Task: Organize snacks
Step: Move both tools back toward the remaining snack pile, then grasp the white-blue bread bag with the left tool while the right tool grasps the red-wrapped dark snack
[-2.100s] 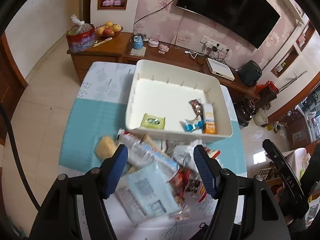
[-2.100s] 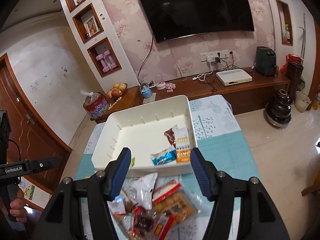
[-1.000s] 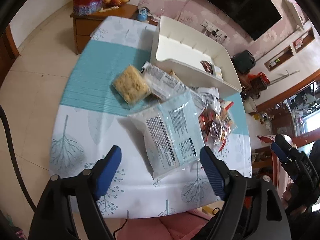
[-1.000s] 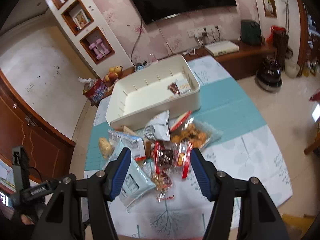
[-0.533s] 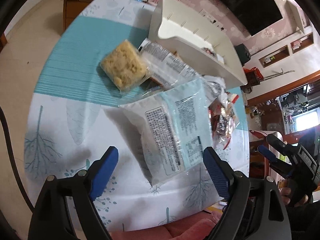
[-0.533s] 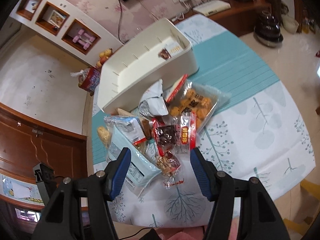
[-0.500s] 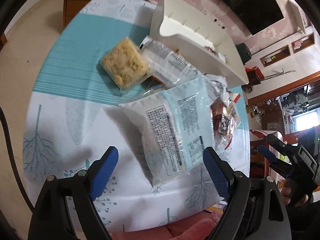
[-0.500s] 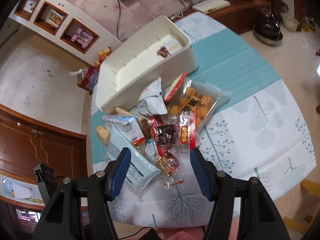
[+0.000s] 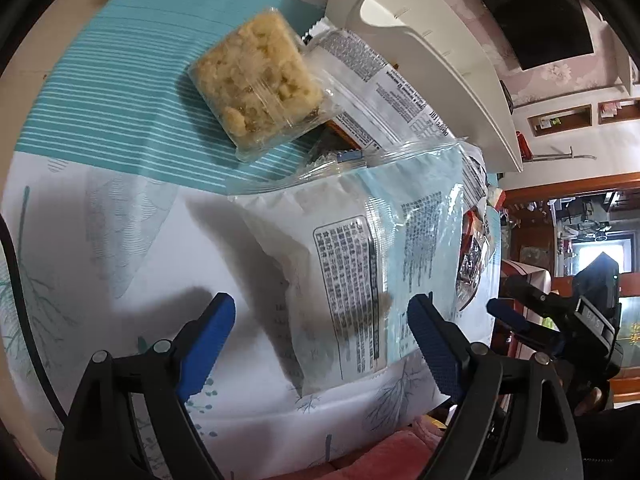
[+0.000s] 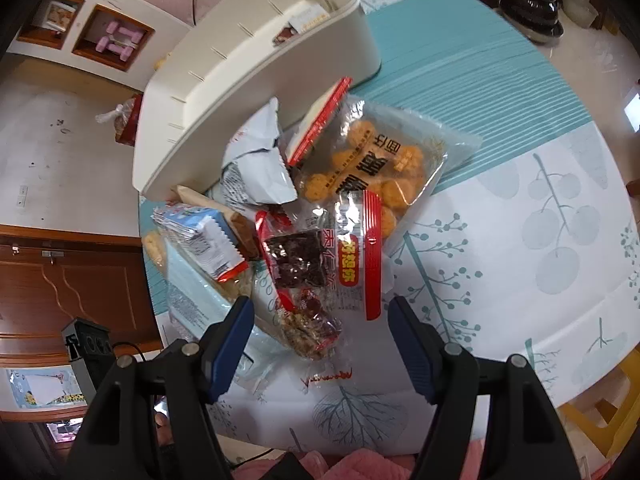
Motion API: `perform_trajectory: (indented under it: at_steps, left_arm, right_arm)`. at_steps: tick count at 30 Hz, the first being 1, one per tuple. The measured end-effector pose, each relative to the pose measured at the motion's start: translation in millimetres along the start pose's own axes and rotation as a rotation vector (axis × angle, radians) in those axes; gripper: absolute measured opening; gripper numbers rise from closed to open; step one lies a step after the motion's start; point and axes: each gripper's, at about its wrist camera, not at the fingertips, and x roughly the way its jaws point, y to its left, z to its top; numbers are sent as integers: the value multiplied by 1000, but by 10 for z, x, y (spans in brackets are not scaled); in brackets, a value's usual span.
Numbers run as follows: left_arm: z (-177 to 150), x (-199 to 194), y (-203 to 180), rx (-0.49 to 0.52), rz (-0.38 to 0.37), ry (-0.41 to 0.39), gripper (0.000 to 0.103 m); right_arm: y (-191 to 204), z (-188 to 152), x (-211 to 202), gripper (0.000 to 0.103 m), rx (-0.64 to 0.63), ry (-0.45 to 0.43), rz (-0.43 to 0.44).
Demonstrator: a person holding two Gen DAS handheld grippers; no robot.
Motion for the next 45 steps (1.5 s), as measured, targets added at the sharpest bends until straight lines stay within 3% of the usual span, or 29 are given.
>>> perform_trajectory:
  at_steps: [9,15,23,31,40,45]
  left_arm:
    - [47,190,6,-12,-27,68,87]
    - [85,228,-42,-8,-51,76,94]
    - [230,316,-161,-30,-52,89,95]
    - [344,429,-292,-49,-37,114,95]
    - [331,471,-384,-71,-53,118,89]
    - [306,474,-423,-82,-65,110,77]
  right_arm:
    - [9,95,202,70,-8,46,-32]
    - [78,152,294,71,-37,50,-61]
    - [241,230,412,87,-76,55,-119]
    - [428,305,577,89,-105,54,-251]
    - [509,371,711,87,-114,72,-332]
    - [628,310,834,82,-123,77,-323]
